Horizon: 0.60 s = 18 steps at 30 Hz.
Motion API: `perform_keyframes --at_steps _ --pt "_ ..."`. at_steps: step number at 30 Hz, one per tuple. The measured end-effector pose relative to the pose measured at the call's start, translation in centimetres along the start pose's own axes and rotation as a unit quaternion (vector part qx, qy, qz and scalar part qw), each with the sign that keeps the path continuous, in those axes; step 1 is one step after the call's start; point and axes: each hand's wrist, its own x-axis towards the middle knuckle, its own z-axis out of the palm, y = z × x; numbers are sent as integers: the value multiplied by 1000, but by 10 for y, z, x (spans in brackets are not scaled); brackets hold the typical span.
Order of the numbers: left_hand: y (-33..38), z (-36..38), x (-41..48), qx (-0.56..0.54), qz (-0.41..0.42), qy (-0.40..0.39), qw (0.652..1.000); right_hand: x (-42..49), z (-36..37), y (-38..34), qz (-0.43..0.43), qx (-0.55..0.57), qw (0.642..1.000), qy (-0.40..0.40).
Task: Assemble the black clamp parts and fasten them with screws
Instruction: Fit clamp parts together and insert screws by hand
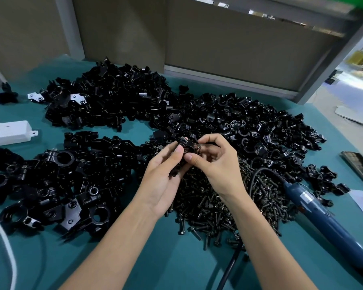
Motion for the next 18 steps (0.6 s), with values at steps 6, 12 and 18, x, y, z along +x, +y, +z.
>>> perform_keyframes --at_steps 6,12,18 --pt "-6 5 -1 100 41 -7 994 0 1 2 8 -11 1000 -2" --pt "-6 4 -1 142 54 -8 988 0 0 -1 17 -17 1000 -8" --pt "-7 3 1 64 58 6 996 -1 2 -1 -11 -74 997 -21"
